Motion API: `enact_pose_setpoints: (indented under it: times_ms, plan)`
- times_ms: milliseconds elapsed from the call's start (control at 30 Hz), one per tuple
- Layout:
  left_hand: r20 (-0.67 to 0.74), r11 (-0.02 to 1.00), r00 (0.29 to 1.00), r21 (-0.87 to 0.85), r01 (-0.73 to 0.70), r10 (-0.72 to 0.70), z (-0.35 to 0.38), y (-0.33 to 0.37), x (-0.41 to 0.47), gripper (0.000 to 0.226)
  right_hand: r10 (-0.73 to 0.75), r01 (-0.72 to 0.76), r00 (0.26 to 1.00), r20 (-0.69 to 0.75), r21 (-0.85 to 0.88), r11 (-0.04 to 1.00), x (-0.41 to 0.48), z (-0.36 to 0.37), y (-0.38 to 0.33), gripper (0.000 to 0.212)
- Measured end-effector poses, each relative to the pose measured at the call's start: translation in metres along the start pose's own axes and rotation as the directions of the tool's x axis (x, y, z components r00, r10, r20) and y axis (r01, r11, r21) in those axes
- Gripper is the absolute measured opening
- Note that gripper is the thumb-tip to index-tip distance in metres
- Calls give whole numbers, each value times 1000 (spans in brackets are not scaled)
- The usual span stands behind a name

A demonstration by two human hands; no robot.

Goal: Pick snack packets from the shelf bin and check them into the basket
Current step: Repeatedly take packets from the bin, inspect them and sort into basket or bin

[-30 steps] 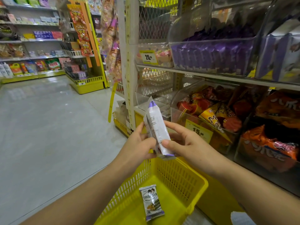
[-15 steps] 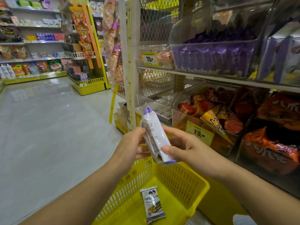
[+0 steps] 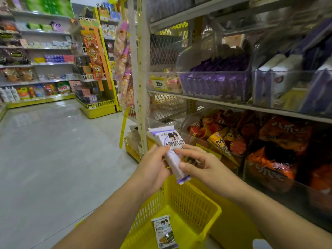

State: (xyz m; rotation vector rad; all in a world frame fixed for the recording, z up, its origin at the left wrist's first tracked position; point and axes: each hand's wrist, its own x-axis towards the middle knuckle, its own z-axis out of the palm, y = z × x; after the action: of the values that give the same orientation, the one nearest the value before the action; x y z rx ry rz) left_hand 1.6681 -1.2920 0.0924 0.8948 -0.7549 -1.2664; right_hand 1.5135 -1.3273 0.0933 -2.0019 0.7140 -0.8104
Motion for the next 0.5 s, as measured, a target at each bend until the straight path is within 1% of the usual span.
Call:
enact_pose_setpoints:
  times_ms: [67,133,200,267,300,400,500]
  plan:
    - [16,999,1000,-30,-20,20,13,3,-4,36,-13,11,1000,-28,-47,999,-10,-12,-6,46]
    - [61,998,997,-42,-55,57,28,8,-7,37,-16,12,996,-85,-40,999,-20,-26,-11,58]
    - [126,995,987,-6,-96,96,45,10,-10,38,-18,20,991,-135,15,1000,-32,-40,-18,64]
    - [212,990,970,55,-131,117,66,13,-13,40,-42,57,983,-178,76,996,-43,-54,-28,65]
    - [239,986,963,74,-148,127,78,15,-13,39,-66,84,975,-211,74,994,-49,-62,-32,64]
    - [246,973,953,103,-205,174,116,23,-13,30,-154,150,936,-316,-37,988,-61,-91,-51,60]
    - [217,950,961,223,-220,172,154,32,-6,25,-228,171,894,-385,-179,969,-67,-124,-73,55]
